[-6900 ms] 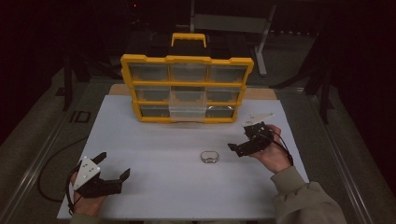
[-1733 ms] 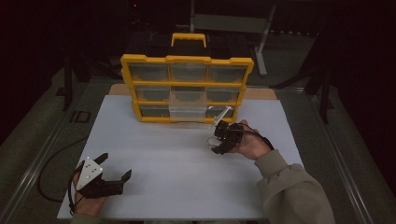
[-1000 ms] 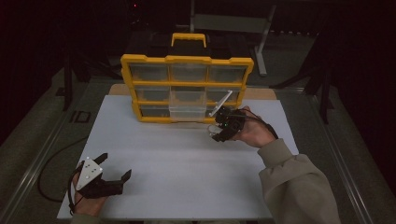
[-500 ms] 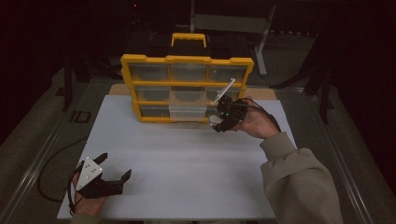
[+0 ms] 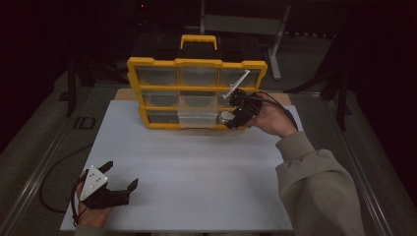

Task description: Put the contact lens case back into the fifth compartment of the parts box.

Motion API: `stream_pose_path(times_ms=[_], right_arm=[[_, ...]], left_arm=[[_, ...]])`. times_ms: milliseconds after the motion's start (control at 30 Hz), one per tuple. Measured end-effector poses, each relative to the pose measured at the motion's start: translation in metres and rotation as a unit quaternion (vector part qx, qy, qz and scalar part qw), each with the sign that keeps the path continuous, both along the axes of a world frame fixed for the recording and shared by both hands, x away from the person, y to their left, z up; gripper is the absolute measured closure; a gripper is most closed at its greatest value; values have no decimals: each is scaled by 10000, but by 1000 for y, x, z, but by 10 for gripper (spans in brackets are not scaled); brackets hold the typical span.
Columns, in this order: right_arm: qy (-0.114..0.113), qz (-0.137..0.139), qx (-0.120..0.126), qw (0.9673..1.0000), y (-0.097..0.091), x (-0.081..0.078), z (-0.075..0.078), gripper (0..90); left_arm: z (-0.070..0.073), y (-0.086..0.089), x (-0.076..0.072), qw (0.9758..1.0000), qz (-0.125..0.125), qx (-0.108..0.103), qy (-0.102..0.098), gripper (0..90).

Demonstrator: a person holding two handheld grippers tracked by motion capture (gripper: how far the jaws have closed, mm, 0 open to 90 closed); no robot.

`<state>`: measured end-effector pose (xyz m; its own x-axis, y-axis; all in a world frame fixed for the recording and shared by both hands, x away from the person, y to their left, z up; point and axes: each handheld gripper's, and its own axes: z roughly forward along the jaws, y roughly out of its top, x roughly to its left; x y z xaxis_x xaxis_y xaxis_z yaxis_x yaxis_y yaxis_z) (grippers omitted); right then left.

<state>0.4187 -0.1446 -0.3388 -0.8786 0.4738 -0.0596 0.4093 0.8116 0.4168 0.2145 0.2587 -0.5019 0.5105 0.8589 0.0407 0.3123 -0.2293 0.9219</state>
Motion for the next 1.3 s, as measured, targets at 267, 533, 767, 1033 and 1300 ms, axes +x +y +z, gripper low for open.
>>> stream_pose_path(times_ms=[267, 533, 767, 1033, 1300], right_arm=[[-29, -40, 59, 10000, 1, 7, 10, 492], [-89, -107, 145, 9998, 7, 12, 22, 492], [-146, -150, 282, 9994, 14, 19, 33, 492], [-178, -167, 395, 9989, 20, 23, 39, 492], [-194, -155, 475, 9986, 32, 25, 40, 491]], left_arm=[[0, 0, 0, 10000, 6, -8, -2, 0], [0, 0, 0, 10000, 25, 1, -23, 0], [0, 1, 0, 10000, 36, 14, -28, 0], [0, 1, 0, 10000, 34, 12, -24, 0], [0, 1, 0, 10000, 35, 13, -19, 0]])
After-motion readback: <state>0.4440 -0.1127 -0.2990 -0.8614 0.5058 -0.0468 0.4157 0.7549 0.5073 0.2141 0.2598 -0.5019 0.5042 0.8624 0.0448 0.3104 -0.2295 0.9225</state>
